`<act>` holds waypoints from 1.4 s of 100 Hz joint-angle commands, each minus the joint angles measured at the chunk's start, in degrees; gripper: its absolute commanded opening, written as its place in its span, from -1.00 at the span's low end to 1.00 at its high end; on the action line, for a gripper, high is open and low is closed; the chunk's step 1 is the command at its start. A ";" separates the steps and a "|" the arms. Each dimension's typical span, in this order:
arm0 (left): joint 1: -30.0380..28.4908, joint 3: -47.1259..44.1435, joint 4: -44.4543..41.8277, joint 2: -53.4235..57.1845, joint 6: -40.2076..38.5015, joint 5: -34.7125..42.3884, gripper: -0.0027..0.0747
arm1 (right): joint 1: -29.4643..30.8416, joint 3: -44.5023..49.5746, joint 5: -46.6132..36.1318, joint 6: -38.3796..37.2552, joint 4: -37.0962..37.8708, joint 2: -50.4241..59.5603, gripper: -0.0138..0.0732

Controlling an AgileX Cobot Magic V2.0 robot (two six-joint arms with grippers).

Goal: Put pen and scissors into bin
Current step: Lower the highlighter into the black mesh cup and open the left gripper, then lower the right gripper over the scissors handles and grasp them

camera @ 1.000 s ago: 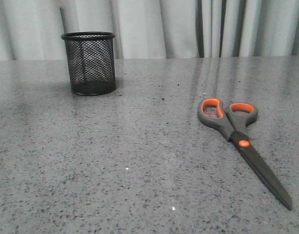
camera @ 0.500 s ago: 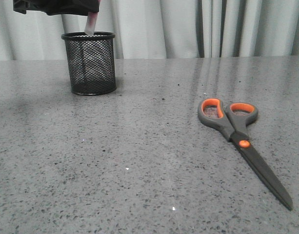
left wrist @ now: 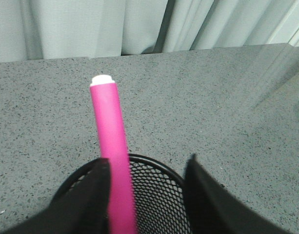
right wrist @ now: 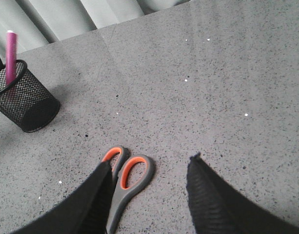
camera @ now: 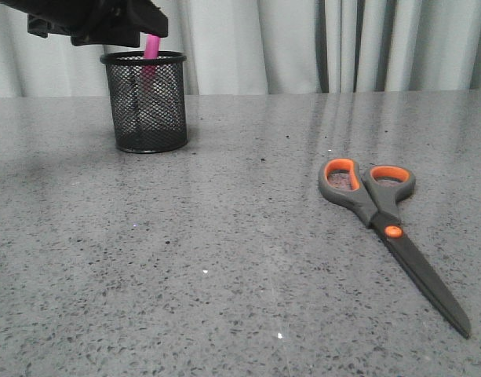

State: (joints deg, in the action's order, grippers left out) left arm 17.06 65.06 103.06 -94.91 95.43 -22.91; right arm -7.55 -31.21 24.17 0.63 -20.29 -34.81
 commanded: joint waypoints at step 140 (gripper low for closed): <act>0.50 -17.18 -5.14 66.59 -0.18 8.66 -0.31 | -23.20 -36.99 34.66 -8.84 16.69 -49.57 0.23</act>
State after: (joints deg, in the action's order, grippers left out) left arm 17.06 46.48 95.94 -27.95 95.47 -14.09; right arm -30.64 -66.28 59.05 -6.47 -6.08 -85.79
